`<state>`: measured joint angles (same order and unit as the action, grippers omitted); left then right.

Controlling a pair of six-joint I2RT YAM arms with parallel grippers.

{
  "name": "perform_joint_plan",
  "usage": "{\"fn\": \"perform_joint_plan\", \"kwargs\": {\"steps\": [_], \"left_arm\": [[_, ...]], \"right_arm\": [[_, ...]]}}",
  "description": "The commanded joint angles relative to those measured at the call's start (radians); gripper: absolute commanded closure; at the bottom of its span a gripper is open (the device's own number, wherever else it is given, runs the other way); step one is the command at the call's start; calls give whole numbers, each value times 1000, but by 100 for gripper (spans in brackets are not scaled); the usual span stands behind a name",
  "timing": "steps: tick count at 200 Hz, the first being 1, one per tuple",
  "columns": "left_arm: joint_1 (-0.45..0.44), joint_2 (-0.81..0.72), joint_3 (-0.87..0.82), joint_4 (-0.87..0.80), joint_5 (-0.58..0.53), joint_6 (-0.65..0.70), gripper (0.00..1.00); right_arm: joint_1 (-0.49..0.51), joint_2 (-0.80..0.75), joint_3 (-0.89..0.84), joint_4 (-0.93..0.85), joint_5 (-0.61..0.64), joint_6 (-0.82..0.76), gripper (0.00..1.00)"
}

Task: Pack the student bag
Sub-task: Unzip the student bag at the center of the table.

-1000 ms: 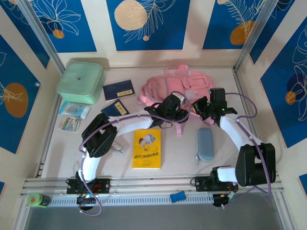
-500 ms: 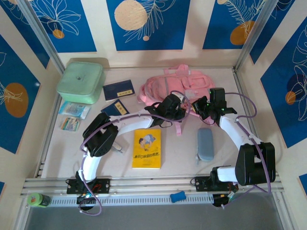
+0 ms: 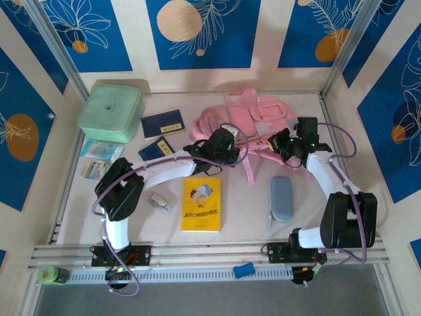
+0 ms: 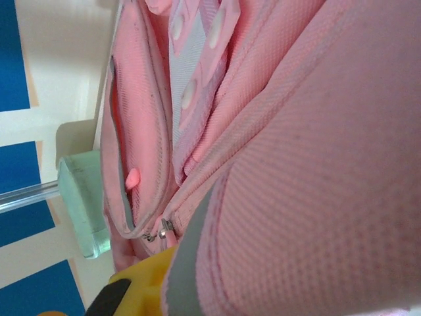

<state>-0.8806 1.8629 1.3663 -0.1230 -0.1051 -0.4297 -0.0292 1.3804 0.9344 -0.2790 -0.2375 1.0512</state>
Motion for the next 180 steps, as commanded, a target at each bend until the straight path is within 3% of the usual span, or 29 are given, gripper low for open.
{"fn": "perform_joint_plan", "kwargs": {"steps": [1, 53, 62, 79, 89, 121, 163, 180], "left_arm": [[17, -60, -36, -109, -24, 57, 100], [15, -58, -18, -100, 77, 41, 100], [15, -50, -1, -101, 69, 40, 100], [15, -28, 30, -92, 70, 35, 100], [15, -18, 43, -84, 79, 30, 100], [15, -1, 43, -40, 107, 21, 100], [15, -7, 7, 26, 143, 13, 100], [15, -7, 7, 27, 152, 11, 100]], "right_arm": [[-47, 62, 98, 40, -126, -73, 100], [-100, 210, 227, 10, -195, -191, 100], [-97, 196, 213, 10, -196, -198, 91], [-109, 157, 177, -24, -182, -203, 65], [-128, 139, 155, -43, -201, -191, 56], [-123, 23, 66, -114, -260, -170, 42], [39, -78, -181, 92, -334, 96, 37], [99, -65, -233, 210, -300, 215, 37]]}}
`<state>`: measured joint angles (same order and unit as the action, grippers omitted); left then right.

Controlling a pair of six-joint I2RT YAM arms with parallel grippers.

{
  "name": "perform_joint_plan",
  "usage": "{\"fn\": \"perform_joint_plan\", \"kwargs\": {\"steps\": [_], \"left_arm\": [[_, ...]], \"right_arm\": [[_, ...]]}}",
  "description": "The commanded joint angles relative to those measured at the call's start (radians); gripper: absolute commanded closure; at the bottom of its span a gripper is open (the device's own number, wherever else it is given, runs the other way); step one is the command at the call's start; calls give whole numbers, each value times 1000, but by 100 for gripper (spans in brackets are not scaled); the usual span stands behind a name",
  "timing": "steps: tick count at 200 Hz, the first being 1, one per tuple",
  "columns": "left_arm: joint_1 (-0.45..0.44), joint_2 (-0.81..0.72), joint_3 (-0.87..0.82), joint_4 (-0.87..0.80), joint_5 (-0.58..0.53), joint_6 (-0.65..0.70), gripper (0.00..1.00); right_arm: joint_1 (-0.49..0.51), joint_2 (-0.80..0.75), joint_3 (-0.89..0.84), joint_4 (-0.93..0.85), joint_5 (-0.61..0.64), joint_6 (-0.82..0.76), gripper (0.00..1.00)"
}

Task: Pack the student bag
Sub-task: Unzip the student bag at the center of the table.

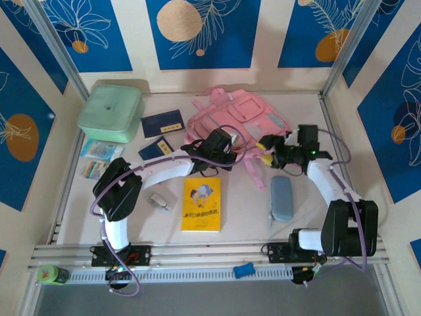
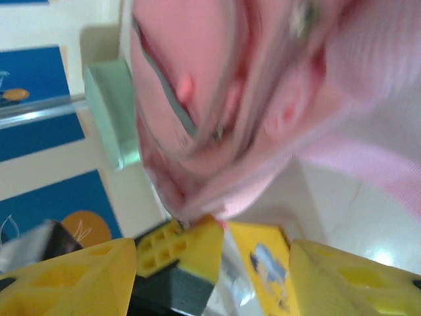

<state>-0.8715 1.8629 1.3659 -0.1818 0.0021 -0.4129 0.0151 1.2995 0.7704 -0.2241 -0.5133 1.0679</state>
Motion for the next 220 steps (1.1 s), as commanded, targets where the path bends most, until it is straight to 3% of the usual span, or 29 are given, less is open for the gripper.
{"fn": "perform_joint_plan", "kwargs": {"steps": [1, 22, 46, 78, 111, 171, 194, 220], "left_arm": [[6, -7, 7, 85, 45, -6, 100], [6, -12, 4, 90, 50, -8, 100], [6, -14, 5, 91, 53, -17, 100], [6, -16, 12, 93, 68, -18, 100], [6, -16, 18, 96, 79, -29, 100], [7, -70, 0, 19, 52, 20, 100], [24, -118, -49, -75, -79, 63, 100], [85, -184, -149, -99, -75, 67, 100]], "right_arm": [[57, 17, -70, 159, -19, 202, 37], [99, 61, -69, 210, 69, 290, 37], [109, 114, -55, 348, 56, 361, 43], [141, 143, -23, 283, 142, 360, 45], [145, 193, -22, 319, 161, 344, 61], [78, 173, 73, 116, 172, 111, 98], [23, 161, 133, 1, 135, -8, 100], [-50, 165, 198, -104, 125, -145, 100]]}}
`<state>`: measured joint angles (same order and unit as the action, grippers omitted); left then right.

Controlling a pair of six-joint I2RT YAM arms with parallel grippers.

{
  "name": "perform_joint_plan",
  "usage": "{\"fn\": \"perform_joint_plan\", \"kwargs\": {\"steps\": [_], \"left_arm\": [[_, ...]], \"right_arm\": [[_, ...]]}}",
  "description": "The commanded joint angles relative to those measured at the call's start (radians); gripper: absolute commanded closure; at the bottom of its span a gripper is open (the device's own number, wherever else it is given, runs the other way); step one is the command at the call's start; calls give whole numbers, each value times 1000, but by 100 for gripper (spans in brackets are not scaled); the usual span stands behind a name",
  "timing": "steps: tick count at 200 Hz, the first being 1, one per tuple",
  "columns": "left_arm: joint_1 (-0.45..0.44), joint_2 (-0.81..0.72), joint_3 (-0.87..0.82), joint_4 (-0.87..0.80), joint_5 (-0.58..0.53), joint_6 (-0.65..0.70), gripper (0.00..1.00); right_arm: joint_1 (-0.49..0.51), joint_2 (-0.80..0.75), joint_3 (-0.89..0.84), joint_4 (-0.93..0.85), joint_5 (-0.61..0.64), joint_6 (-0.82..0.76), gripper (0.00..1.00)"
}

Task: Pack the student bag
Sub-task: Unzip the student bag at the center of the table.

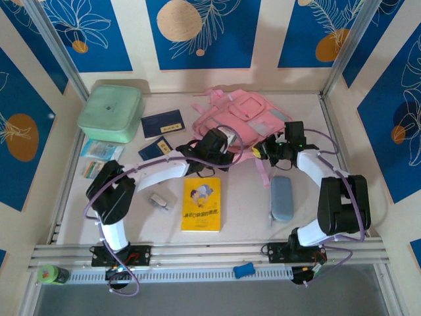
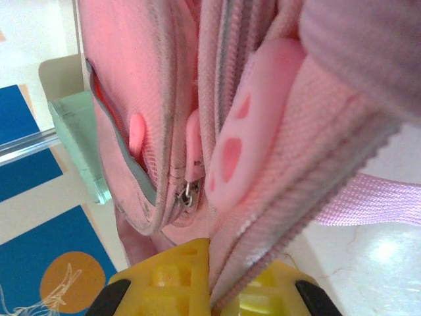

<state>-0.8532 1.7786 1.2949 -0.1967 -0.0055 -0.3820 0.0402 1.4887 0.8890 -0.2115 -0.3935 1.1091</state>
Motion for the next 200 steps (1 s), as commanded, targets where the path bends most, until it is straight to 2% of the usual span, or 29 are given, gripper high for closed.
{"fn": "perform_joint_plan", "kwargs": {"steps": [1, 20, 49, 67, 83, 99, 126, 146, 172, 200], "left_arm": [[70, -103, -81, -84, -68, 37, 100], [88, -130, -127, -81, -59, 44, 100], [86, -107, -104, -54, 87, 45, 100], [85, -84, -83, -23, 119, 6, 100], [83, -70, -72, 17, 156, -17, 100], [79, -62, -58, 22, 159, -24, 100], [73, -60, -54, 34, 156, -37, 100], [66, -60, -50, 34, 157, -46, 100], [56, -63, -63, 48, 151, -41, 100], [55, -48, -47, 0, 132, -24, 100]], "right_arm": [[-75, -24, 79, -117, 5, -186, 100], [-132, 24, 148, -136, -50, -215, 100], [-137, 97, 253, -190, -21, -263, 100], [-144, 126, 276, -204, -41, -274, 100], [-152, 119, 269, -233, -52, -278, 88], [-177, 85, 235, -256, -82, -282, 70], [-197, -20, 126, -241, -121, -251, 52], [-147, -119, 9, -200, -171, -186, 46], [-44, -228, -137, -78, -142, -10, 41], [88, -242, -157, -31, -15, 111, 39]]}}
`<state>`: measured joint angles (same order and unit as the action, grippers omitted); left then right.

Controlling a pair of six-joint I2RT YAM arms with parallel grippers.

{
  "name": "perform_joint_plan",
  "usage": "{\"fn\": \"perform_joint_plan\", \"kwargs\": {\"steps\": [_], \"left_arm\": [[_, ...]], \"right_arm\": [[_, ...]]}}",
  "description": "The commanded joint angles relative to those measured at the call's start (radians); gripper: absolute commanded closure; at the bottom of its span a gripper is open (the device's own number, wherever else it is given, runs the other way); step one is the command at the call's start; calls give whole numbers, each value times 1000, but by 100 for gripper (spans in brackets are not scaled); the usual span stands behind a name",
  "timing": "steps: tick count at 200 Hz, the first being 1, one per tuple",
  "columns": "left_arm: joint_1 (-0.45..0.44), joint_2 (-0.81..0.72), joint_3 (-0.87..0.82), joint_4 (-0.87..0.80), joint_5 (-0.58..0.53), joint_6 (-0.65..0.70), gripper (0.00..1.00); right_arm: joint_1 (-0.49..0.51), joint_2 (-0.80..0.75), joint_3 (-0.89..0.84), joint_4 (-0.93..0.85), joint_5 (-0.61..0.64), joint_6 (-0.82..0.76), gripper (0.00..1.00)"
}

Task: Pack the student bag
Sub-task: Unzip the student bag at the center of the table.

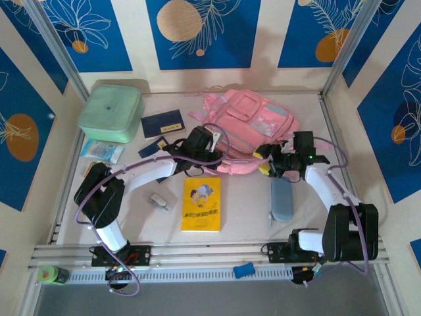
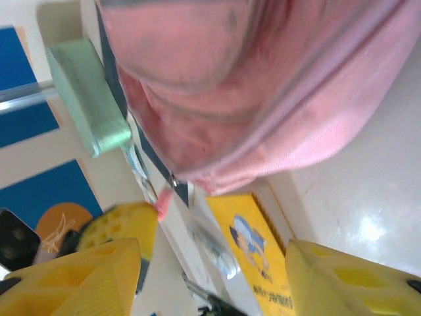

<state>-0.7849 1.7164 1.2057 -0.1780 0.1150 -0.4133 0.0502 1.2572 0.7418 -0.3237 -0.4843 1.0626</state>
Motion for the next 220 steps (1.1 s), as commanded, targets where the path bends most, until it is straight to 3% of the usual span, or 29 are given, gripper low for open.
{"fn": "perform_joint_plan", "kwargs": {"steps": [1, 27, 83, 157, 220], "left_arm": [[-13, 14, 42, -20, 10, 7, 100], [-14, 8, 23, -31, -17, 16, 100], [-17, 35, 0, -26, -21, 44, 100], [-30, 136, 15, 29, -13, 90, 100], [-30, 201, 61, 5, -7, 103, 81]], "right_arm": [[82, -10, -9, 83, 81, 163, 39], [188, 35, -5, 149, 195, 265, 39], [258, 175, 73, 155, 338, 345, 39], [276, 308, 123, 136, 361, 340, 44], [291, 318, 118, 140, 374, 335, 45]]}}
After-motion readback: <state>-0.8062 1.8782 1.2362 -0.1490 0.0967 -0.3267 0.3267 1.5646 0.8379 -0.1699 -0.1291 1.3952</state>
